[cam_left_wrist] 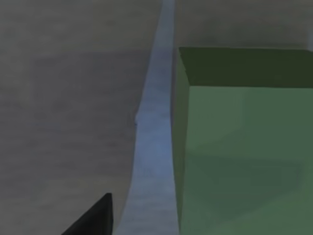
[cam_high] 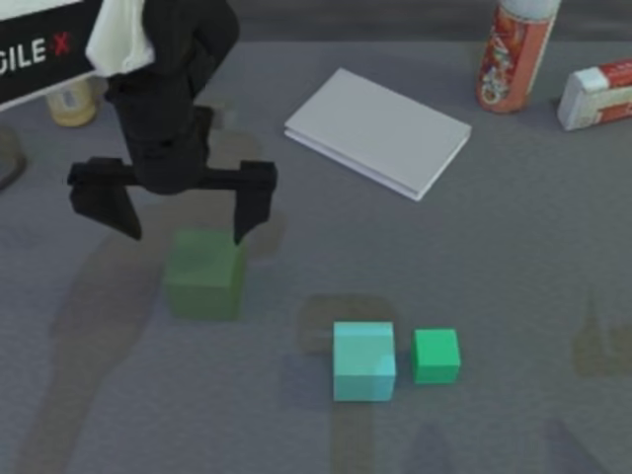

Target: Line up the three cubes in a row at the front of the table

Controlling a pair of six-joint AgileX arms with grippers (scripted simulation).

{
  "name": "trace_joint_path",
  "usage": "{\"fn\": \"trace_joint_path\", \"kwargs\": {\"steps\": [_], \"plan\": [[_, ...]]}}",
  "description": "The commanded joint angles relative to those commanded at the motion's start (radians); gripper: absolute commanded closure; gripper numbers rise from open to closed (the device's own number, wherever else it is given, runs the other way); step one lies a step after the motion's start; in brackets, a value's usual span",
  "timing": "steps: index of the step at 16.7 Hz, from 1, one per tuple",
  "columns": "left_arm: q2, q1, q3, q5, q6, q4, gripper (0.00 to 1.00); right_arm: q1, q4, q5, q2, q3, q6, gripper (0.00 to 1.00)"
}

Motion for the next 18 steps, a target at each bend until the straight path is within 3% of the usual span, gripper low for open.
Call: {"fn": "trace_joint_path", "kwargs": {"steps": [8, 15, 18], "plan": [[0.014, 0.001, -0.004, 0.000, 0.000, 0.013, 0.00, -0.003, 0.006, 0.001, -0.011, -0.008, 0.004, 0.00], [0.108, 0.000, -0.163, 0.000, 0.002, 0.273, 0.00, -0.003, 0.006, 0.001, -0.011, -0.008, 0.004, 0.00], [0.125, 0.000, -0.189, 0.001, 0.002, 0.308, 0.00, -0.003, 0.006, 0.001, -0.011, -0.008, 0.004, 0.00]]}}
